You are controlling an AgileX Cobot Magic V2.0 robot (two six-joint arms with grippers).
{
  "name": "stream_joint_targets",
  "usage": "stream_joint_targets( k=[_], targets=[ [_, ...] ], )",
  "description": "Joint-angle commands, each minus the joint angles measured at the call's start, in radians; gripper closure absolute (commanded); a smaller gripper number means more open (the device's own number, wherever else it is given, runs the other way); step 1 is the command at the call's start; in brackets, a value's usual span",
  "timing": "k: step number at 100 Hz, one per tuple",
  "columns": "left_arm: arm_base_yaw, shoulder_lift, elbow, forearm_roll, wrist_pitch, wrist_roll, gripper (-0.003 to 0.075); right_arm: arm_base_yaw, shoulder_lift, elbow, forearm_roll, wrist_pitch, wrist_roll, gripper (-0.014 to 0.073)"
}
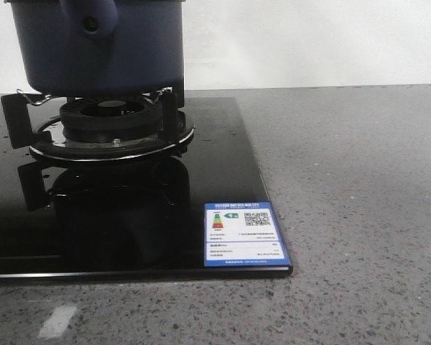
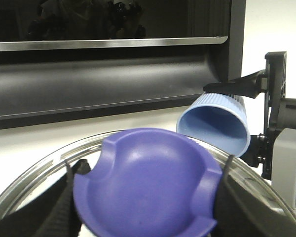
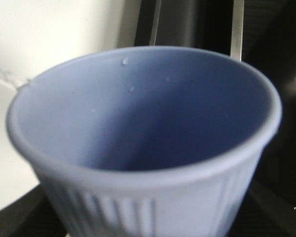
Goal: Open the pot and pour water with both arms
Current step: 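Tilt the blue cup with right gripper to pour water into the pot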
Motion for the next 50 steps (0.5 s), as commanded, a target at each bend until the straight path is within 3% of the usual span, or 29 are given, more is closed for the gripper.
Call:
stream_joint_targets(
  k=[1,14,26,36,50],
  targets=[
    [-0.004,-0.011,-0.034,-0.044,0.031,-0.005,0.0470,-0.002,-0.055,-0.037,-0.035,0.007,0.003,0.0236],
    [-0.004,-0.011,-0.034,-0.044,0.031,-0.005,0.0470,-0.002,-0.048,-0.036,-0.006,0.002,0.094,0.0236],
    [-0.004,-0.011,-0.034,-0.044,0.031,-0.005,0.0470,-0.002,-0.039,-0.032,0.176,0.051,0.375,0.0236],
    [-0.004,-0.011,-0.033,-0.044,0.031,-0.005,0.0470,0.009,-0.039,-0.023,0.318,0.196,0.579,0.0236],
    [-0.004,-0.011,-0.032,-0.044,0.035,-0.005,0.0470,0.020,-0.057,-0.023,0.520,0.450,0.679,0.0236]
  ],
)
